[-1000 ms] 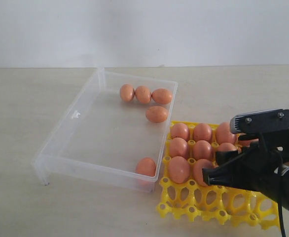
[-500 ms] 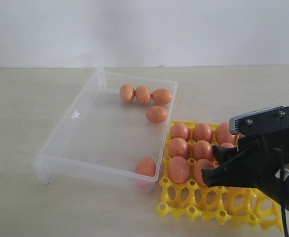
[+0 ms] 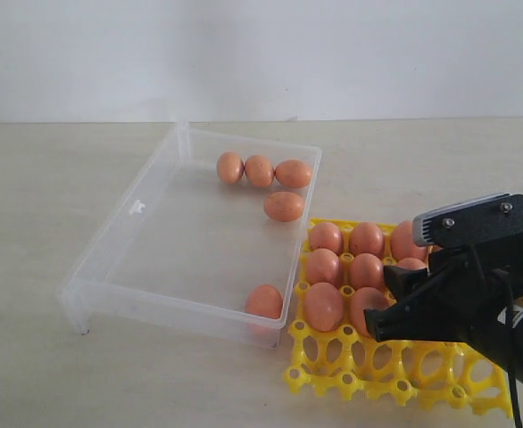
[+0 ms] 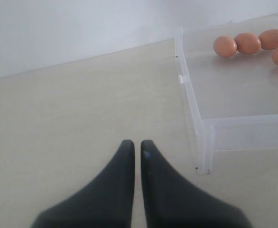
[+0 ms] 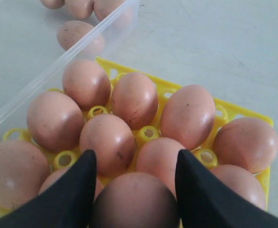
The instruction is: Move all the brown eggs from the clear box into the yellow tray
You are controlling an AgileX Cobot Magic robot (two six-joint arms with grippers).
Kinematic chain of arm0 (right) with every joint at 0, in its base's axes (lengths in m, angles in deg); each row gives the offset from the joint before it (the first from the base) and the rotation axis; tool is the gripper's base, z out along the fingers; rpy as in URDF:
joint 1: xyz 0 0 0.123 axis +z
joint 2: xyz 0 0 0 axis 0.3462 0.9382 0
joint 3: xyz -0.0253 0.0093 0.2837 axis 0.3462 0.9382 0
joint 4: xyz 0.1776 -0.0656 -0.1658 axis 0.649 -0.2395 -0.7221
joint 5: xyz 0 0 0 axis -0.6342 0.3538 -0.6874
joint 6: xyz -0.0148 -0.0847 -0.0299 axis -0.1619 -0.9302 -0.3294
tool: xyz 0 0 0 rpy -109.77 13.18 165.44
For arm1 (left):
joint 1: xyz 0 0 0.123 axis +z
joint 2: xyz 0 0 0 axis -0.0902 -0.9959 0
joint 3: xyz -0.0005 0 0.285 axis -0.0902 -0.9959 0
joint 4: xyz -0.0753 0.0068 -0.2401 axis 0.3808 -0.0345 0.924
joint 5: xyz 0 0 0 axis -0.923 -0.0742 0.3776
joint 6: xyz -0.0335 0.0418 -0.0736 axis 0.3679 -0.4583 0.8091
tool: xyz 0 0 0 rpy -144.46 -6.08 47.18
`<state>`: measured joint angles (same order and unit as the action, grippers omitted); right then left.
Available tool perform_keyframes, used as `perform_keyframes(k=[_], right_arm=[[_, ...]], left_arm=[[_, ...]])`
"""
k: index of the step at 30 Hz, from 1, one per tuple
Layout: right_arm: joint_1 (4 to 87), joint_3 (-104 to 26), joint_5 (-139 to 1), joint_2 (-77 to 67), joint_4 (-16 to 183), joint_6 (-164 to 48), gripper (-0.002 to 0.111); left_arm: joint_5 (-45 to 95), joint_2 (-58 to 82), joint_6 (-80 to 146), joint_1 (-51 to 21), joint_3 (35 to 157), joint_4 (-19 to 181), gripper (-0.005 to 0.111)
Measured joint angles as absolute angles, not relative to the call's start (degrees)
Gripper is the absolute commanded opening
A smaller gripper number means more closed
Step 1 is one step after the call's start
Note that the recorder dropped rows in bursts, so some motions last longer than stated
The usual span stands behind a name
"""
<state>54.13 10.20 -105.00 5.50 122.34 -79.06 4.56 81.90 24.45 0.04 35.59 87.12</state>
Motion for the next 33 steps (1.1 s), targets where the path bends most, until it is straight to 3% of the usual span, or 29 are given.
perform_keyframes(k=[4,8,27,33], right_arm=[[54.13,10.2,-104.25,5.5,122.34,-79.42,0.037],[54.13,10.2,-103.14,5.5,122.34,-79.55,0.041],[54.13,10.2,-102.4,5.5,122.44,-79.64,0.041],[54.13,10.23,-111.89,4.05,121.75,-79.64,0.04]], left_arm=[[4.56,81.9,24.45,0.04,35.59,87.12,0.004],[4.56,81.9,24.45,0.04,35.59,87.12,0.004],[4.56,81.9,24.45,0.04,35.59,87.12,0.004],[4.56,81.9,24.45,0.04,35.59,87.12,0.004]])
